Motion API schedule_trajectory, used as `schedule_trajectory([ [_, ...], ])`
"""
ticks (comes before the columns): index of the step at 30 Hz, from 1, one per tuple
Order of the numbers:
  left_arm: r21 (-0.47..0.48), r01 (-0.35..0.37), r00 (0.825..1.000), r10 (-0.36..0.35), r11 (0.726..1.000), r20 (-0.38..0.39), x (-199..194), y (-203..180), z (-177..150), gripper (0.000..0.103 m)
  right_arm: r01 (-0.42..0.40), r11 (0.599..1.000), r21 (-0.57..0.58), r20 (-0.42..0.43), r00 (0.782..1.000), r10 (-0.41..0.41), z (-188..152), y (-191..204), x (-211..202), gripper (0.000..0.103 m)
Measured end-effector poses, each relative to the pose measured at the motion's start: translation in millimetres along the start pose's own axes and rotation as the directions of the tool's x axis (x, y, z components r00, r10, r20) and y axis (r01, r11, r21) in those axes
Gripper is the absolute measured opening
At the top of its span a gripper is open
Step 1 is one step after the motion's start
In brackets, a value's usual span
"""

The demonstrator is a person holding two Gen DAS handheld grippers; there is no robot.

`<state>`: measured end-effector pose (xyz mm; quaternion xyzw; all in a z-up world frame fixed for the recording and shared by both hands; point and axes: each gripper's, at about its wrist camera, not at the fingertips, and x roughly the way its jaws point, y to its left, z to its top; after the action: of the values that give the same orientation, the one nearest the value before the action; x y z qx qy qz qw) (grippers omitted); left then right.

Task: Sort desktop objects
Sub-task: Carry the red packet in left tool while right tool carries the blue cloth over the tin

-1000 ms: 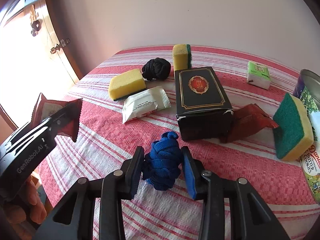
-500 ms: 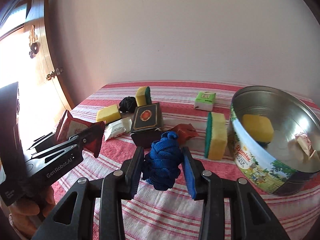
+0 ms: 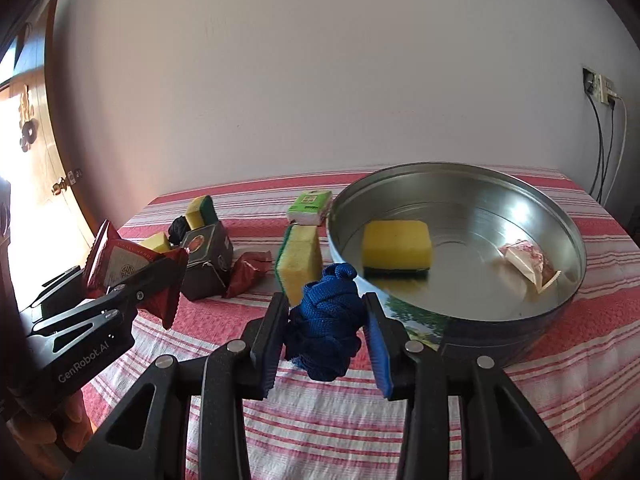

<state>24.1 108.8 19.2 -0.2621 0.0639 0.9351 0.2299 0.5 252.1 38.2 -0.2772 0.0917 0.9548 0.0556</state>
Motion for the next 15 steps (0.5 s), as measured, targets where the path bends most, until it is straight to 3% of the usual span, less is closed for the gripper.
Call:
schedule_trajectory([
  [7,0.046,0.035,0.999,-0.036,0.998,0.031,9.8,-38.8,24.4,0.039,0.084,0.996,0.040,0.074,0.993,-0.087,17.3,-41.6,-12.8,0.041],
  [15,0.064,0.056,0.998,-0.058,0.996,0.031,34.7,-76.4,47.0,0.039,0.176,0.982,0.075,0.168,0.968,-0.186,41.1,-80.0,-15.0,0.041],
])
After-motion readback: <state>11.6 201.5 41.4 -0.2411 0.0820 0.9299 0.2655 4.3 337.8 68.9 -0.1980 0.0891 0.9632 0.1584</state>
